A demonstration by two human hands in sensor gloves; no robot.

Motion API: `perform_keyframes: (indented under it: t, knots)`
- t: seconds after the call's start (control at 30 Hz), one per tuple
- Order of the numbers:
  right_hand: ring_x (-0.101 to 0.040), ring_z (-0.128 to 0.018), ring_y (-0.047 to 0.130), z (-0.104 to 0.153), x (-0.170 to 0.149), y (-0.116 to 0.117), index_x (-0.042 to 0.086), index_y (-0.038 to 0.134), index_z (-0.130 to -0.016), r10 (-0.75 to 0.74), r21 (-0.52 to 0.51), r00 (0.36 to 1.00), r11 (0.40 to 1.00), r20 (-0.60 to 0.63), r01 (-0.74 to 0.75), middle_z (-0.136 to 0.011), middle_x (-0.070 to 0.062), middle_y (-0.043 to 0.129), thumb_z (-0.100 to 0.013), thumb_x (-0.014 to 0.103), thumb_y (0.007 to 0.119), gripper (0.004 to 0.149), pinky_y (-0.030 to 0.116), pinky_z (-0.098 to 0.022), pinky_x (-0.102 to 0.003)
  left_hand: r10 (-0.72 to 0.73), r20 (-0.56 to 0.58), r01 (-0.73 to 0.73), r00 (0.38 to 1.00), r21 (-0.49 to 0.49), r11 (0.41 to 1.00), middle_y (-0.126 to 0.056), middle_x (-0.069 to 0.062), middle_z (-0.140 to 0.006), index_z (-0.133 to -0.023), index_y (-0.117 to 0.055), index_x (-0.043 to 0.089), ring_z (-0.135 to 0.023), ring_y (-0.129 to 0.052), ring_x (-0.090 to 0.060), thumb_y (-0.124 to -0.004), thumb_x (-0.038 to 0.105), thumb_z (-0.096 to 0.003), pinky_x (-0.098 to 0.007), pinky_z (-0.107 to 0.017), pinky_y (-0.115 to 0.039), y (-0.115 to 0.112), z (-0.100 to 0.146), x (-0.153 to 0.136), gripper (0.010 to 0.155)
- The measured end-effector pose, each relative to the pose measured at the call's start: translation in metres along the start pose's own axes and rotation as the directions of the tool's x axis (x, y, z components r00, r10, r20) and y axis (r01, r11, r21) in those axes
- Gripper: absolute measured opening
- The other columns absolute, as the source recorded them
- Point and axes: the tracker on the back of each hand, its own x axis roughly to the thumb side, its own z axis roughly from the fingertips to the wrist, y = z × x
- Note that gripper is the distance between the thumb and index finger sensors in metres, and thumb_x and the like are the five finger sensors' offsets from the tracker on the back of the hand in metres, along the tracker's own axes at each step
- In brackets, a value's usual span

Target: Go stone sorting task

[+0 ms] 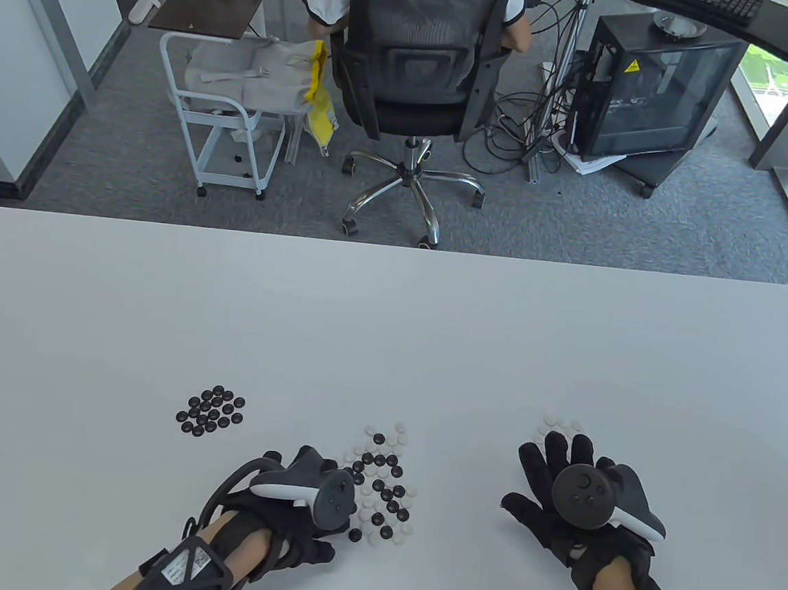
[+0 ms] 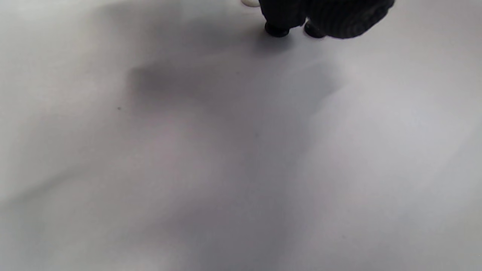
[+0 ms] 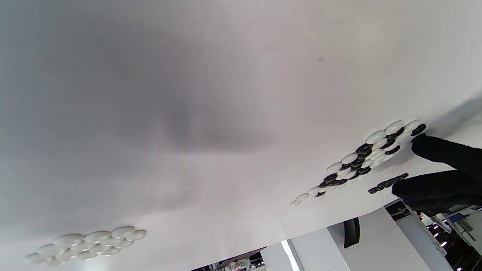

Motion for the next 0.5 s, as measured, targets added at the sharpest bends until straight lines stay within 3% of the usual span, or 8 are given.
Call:
perform_keyframes:
  t: [0.17,0.33,0.5]
  knots:
    - [-0.071,-0.087,-0.008,0.0,0.0,0.0,-0.008,0.023,-0.119,0.0,0.009,1.0,1.0,-0.004,0.0,-0.109,-0.051,0.004,-0.062,0.051,0.049,0.086,0.004,-0.05,-0.087,0.196,-0.146,-0.189,0.97,0.062,0.98,0.008,-0.023,-0.114,-0.114,-0.051,0.035,-0.095,0.014,-0.055,-0.056,0.051,-0.0556,-0.083,-0.057,-0.008,-0.023,0.032,-0.073,0.061]
    - [-0.071,-0.087,-0.007,-0.001,0.0,0.0,-0.008,0.023,-0.119,-0.001,0.007,1.0,1.0,-0.003,0.001,-0.109,-0.051,0.004,-0.062,0.051,0.049,0.086,0.004,-0.05,-0.087,0.412,-0.303,-0.386,0.859,0.144,0.911,0.009,-0.022,-0.114,-0.114,-0.052,0.035,-0.095,0.014,-0.055,-0.056,0.051,-0.0559,-0.083,-0.057,-0.007,-0.045,0.061,-0.152,0.06]
    - [-0.071,-0.087,-0.007,-0.001,0.0,0.001,-0.008,0.023,-0.119,-0.006,0.012,1.0,1.0,-0.008,0.006,-0.109,-0.051,0.004,-0.062,0.051,0.049,0.086,0.004,-0.05,-0.087,0.538,-0.366,-0.498,0.759,0.207,0.842,0.014,-0.022,-0.112,-0.115,-0.046,0.036,-0.094,0.018,-0.054,-0.054,0.052,-0.0547,-0.083,-0.056,-0.004,-0.053,0.068,-0.197,0.063]
